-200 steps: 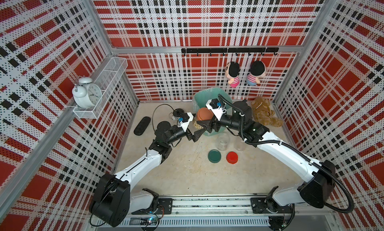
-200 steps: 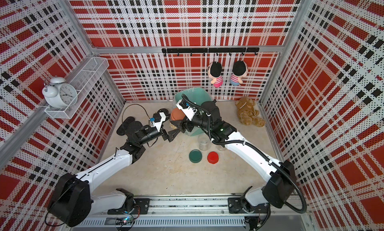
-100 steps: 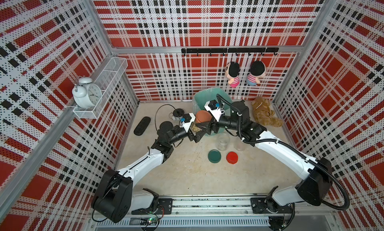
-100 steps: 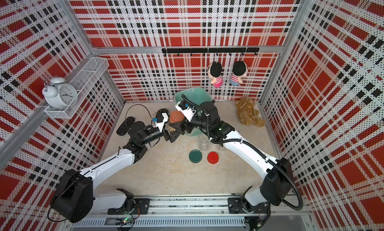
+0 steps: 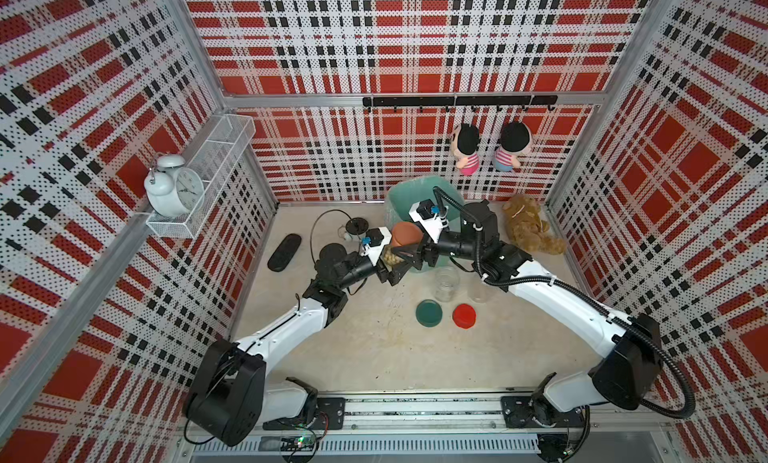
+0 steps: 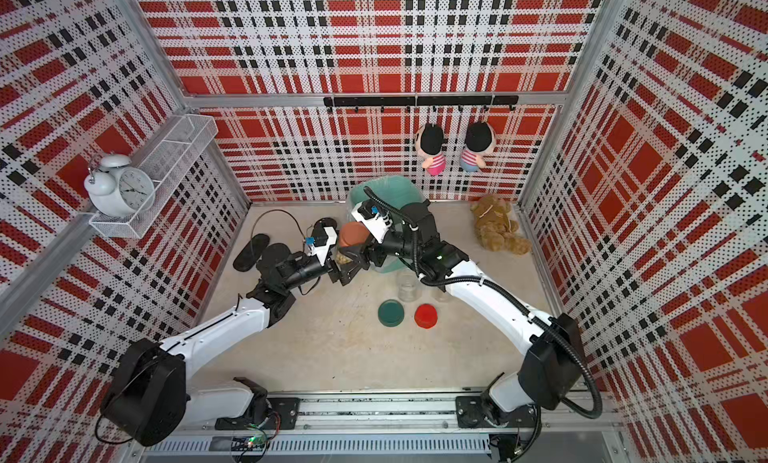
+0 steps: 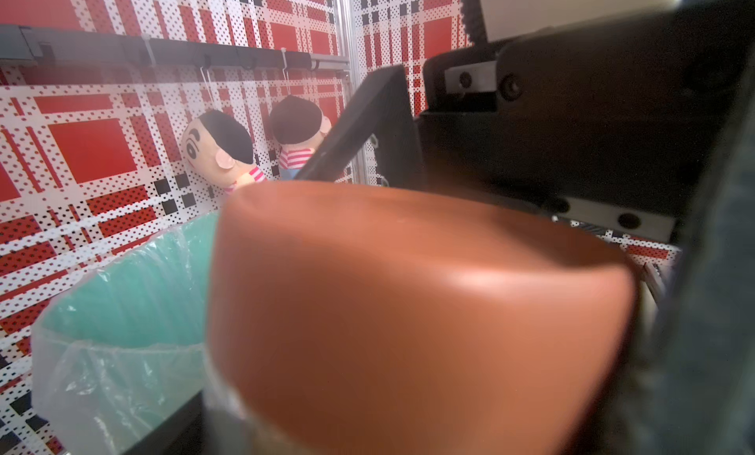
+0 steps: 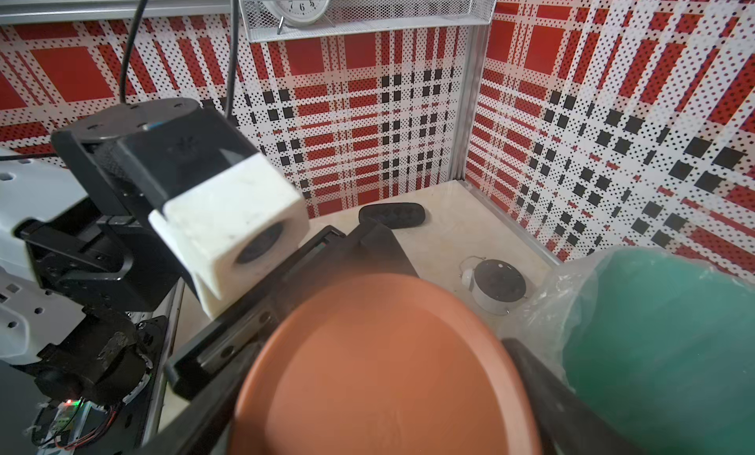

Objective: Empty moldy peanuts from jars
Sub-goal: Pick up the jar from the center of the board.

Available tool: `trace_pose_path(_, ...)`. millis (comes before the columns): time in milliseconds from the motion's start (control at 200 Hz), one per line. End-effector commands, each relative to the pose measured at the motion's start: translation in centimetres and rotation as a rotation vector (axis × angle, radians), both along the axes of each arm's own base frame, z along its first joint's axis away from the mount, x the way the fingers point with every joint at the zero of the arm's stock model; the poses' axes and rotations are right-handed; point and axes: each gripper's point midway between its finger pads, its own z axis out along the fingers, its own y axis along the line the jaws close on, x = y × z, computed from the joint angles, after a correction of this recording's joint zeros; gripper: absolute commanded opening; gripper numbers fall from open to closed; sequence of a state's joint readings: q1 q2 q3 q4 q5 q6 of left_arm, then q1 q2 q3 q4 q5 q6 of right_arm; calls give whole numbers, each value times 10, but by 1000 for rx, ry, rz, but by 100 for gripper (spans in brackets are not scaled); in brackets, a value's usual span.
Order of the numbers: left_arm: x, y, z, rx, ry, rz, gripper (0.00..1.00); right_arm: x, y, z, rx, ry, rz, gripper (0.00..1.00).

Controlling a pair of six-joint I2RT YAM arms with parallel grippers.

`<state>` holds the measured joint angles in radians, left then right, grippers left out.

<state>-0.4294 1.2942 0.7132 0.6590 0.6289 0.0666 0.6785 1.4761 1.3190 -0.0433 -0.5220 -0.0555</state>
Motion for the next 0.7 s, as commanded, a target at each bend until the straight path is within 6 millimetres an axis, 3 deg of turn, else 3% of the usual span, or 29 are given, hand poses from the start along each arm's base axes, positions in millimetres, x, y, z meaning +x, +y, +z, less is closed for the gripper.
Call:
trace_pose_path(0, -5, 2, 18, -25, -59, -4, 84, -4, 1, 31, 70, -80, 32, 0)
trace_pose_path(205, 0, 4, 14, -26, -42, 2, 47, -1, -4, 33, 105, -57, 42, 0)
trace_pose_path(251, 1, 5, 14, -28, -37, 7, 32, 0, -7, 34, 111, -55, 41, 0)
trace_pose_path(321, 4, 9, 16, -38, -37, 34, 0, 1, -8, 33, 106, -56, 38, 0)
trace_pose_path(696, -6, 14, 28, -69, -94, 9, 0, -2, -6, 18, 78, -35, 85, 0)
